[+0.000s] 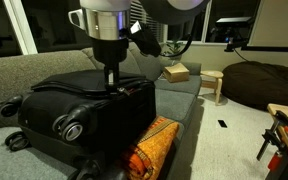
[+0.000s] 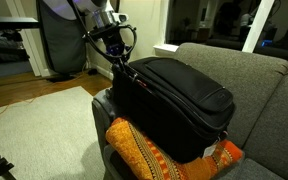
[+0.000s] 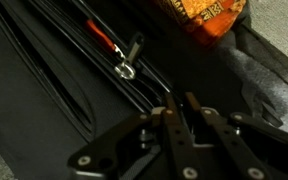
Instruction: Close the zipper
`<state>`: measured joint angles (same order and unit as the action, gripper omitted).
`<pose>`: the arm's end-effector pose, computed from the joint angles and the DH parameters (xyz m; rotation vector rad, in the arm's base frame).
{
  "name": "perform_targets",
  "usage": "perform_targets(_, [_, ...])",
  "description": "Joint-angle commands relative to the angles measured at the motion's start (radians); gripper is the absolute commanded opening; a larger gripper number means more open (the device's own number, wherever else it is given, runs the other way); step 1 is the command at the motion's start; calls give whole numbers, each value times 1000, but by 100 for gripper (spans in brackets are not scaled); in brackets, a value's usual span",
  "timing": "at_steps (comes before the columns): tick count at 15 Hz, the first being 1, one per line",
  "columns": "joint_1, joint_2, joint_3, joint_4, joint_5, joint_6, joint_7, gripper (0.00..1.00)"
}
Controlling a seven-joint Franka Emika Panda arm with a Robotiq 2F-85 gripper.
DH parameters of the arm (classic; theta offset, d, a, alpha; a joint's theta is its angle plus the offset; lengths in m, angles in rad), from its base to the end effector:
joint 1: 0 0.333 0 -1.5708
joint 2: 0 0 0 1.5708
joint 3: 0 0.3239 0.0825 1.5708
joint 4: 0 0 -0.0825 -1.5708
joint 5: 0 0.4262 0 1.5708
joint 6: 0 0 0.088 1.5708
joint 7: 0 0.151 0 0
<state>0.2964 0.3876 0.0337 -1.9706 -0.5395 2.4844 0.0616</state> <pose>0.6344 0.2049 0.2215 2.6595 0.9338 0.2688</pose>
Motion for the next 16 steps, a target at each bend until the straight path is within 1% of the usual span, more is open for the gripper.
perform_targets(1, [28, -13, 15, 11, -22, -26, 32, 6])
perform_targets(3, [37, -6, 16, 18, -28, -27, 35, 7])
perform_targets(4, [38, -2, 14, 21, -29, -28, 35, 41])
perform_targets(5, [37, 0, 13, 21, -27, -28, 34, 38])
perform_targets(6, [36, 0, 11, 20, -27, -26, 34, 39])
perform_targets(11, [32, 6, -3, 17, -30, -24, 40, 69])
perform_targets(14, [26, 10, -14, 21, -21, -34, 51, 90])
perform_targets(15, [24, 11, -19, 23, -17, -39, 61, 95])
perform_targets(16, [23, 12, -24, 24, -17, -41, 73, 99])
